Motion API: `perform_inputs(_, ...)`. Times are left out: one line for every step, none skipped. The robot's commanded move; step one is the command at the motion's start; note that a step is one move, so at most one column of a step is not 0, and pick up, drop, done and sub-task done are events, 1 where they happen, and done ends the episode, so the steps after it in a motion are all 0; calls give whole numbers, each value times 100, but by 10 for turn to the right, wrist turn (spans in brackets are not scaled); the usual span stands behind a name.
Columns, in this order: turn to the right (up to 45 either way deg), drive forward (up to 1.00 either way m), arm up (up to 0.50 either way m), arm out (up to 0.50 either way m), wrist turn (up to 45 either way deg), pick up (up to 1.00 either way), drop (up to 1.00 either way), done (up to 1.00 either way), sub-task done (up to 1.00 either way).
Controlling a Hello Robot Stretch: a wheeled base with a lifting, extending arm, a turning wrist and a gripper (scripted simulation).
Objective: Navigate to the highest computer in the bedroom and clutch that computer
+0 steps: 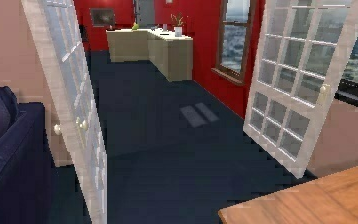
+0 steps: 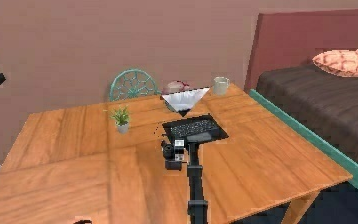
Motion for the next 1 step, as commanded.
perform_inputs(0,0,0,0,0,100,0,0,0)
